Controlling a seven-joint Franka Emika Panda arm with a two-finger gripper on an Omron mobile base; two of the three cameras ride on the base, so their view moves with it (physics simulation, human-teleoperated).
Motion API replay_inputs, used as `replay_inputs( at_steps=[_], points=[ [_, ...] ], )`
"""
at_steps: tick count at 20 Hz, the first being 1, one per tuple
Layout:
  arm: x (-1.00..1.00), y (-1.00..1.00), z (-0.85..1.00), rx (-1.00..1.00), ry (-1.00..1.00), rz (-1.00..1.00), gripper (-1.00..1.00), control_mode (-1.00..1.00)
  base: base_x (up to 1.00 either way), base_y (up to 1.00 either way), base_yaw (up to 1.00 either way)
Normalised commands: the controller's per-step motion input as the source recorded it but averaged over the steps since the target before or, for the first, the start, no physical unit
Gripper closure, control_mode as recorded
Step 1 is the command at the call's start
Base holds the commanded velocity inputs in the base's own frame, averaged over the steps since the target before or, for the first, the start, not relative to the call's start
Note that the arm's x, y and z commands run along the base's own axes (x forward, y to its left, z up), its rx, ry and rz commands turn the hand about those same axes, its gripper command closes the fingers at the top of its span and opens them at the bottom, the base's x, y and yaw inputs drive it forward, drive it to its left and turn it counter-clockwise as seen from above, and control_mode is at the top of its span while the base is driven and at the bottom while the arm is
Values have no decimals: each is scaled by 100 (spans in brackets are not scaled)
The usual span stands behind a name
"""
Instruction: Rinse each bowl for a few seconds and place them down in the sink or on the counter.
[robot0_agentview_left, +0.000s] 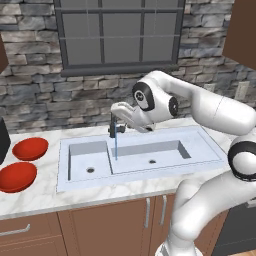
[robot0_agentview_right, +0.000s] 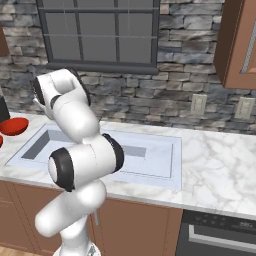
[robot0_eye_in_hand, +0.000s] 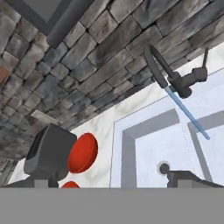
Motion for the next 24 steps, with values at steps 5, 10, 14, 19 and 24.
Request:
replay_inputs(
  at_steps=[5,10,14,19,24],
  points=[
    [0,28,44,-12,33,-1,-100,-100,0,0,0],
    [0,34,61,-17,21,0,-100,-100,0,0,0],
    [0,26,69,-17,12,0,-100,-100,0,0,0],
    [1,32,59,-20,15,0,-100,-100,0,0,0],
    [8,44,44,-25,27,0,-100,-100,0,0,0]
  ],
)
